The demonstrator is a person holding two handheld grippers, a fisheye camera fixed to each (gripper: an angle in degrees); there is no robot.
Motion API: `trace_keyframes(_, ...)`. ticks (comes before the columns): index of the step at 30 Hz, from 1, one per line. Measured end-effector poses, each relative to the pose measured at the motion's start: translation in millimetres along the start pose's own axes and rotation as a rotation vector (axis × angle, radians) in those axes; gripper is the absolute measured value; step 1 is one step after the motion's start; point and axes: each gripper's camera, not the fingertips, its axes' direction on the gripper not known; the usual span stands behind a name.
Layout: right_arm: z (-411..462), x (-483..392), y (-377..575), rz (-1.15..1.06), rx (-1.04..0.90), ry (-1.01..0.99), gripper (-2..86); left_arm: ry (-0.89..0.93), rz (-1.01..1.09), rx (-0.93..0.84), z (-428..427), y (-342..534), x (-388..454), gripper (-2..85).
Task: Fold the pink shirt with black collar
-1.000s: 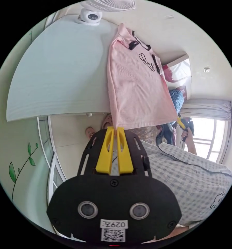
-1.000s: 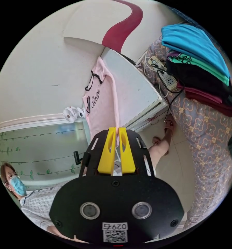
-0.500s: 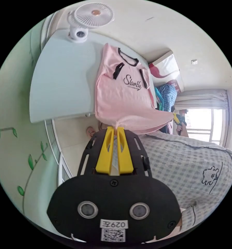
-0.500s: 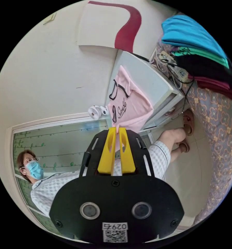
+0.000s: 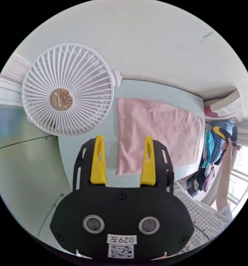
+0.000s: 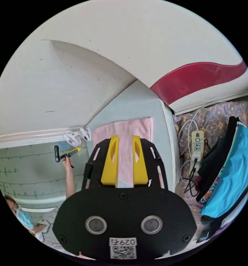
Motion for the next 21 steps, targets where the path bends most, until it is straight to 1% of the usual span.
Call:
trace_keyframes(2, 23.8, -4.7, 12.4, -0.053, -0.016, 0.030, 1.8, 0.039, -0.011, -0.009, 17.3, 12.2, 1.6, 17.8)
trace_keyframes(4, 68.3, -12.9, 33.8, -0.125, -0.095, 0.030, 0.6, 0.108, 0.002, -0.070, 49.8, 29.3, 6.7, 14.0)
trace_keyframes(6, 108.8, -23.6, 50.8, -0.170, -0.174, 0.035, 0.1, 0.083, -0.001, -0.123, 74.6, 40.0, 10.8, 10.8)
trace_keyframes(8, 150.9, -37.1, 66.4, -0.218, -0.253, 0.102, -0.1, 0.026, -0.016, -0.162, 96.2, 48.6, 13.5, 8.9)
trace_keyframes(10, 204.3, -53.6, 82.2, -0.289, -0.361, 0.268, -0.3, 0.011, -0.031, -0.197, 115.4, 55.6, 14.9, 8.2)
trace_keyframes(11, 216.7, -56.0, 85.3, -0.295, -0.385, 0.318, -0.3, 0.011, -0.041, -0.200, 118.1, 56.7, 14.5, 8.1)
trace_keyframes(14, 250.7, -67.8, 91.3, -0.319, -0.395, 0.366, -0.4, 0.011, -0.048, -0.212, 121.1, 57.3, 12.6, 6.6)
trace_keyframes(16, 270.2, -73.7, 87.7, -0.293, -0.418, 0.383, -0.5, 0.012, 0.009, -0.259, 121.6, 55.6, 15.1, 3.5)
trace_keyframes(17, 274.1, -77.3, 87.8, -0.299, -0.415, 0.393, -0.5, 0.012, 0.024, -0.246, 117.8, 56.7, 16.6, 2.4)
trace_keyframes(18, 279.9, -88.7, 90.8, -0.335, -0.386, 0.431, -0.5, -0.009, 0.047, -0.192, 106.4, 61.3, 20.0, 0.3)
trace_keyframes(19, 285.7, -101.7, 96.4, -0.375, -0.344, 0.486, -0.5, -0.020, 0.062, -0.132, 95.6, 67.6, 22.8, -0.2)
trace_keyframes(21, 300.1, -117.2, 105.6, -0.408, -0.317, 0.542, -0.5, -0.005, 0.098, -0.092, 90.8, 76.5, 25.5, -0.7)
